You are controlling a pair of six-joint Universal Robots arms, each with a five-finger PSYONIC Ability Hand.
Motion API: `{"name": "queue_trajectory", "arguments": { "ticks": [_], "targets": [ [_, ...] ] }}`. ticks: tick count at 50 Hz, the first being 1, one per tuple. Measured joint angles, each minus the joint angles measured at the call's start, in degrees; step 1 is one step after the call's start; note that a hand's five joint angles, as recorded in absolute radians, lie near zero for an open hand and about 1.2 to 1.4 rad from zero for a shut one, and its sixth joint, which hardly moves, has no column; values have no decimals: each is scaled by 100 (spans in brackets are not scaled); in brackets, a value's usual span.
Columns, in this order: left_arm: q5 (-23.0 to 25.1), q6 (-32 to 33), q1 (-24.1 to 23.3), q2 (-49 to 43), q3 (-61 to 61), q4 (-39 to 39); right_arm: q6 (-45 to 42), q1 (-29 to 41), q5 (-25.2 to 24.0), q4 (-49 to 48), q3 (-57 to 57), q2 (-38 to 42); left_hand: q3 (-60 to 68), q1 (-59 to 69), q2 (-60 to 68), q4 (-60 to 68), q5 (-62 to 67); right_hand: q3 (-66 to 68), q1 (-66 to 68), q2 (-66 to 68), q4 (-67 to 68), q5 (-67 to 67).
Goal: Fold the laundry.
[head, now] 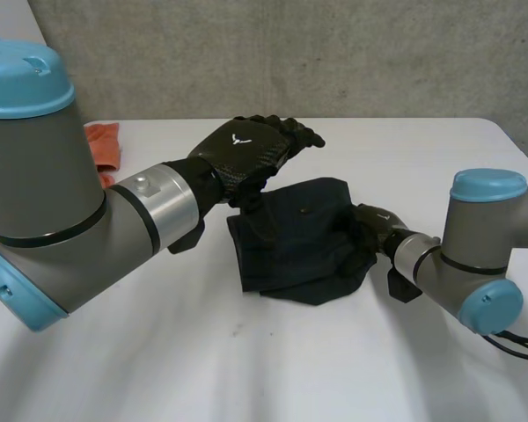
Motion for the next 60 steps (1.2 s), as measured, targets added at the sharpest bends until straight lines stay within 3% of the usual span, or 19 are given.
{"name": "queue_trajectory", "arguments": {
  "ticks": [3, 4, 7, 19, 31, 34, 49, 60],
  "targets": [
    [0, 0, 7, -5, 0, 0, -18, 11, 5, 11, -140, 128, 0, 0, 0, 0, 0, 897, 627, 987, 1046, 933],
    [0, 0, 10, -6, 0, 0, -25, 11, 7, 13, -207, 168, 0, 0, 0, 0, 0, 1619, 1323, 1924, 2125, 1912],
    [-1, 0, 18, -7, -1, 0, -39, 5, 10, 16, -399, 238, 0, 0, 0, 0, 0, 2234, 1920, 2538, 2988, 2563],
    [-3, 0, 11, 11, 22, 12, -209, -466, 107, 119, -2068, 687, 0, 0, 0, 0, 0, 2604, 2380, 2879, 3133, 2575],
    [-10, -6, -38, 9, 81, 51, -605, -1908, 936, 1450, -6224, 2847, 0, 0, 0, 0, 0, 2604, 2380, 2879, 3133, 2776],
    [-11, -28, -49, 3, 81, 59, -667, -2160, 1103, 1514, -6825, 3176, 0, 0, 0, 0, 0, 2615, 2380, 2879, 3133, 2857],
    [-12, -90, -62, -27, 47, 62, -829, -3109, 1048, 1129, -6868, 3511, 0, 0, 0, 0, 0, 2683, 2380, 2913, 3149, 2879],
    [-12, -93, -76, -41, 47, 74, -979, -3395, 794, 1175, -6868, 3583, 0, 0, 0, 0, 0, 2683, 2380, 2913, 3149, 2879]
  ]
}}
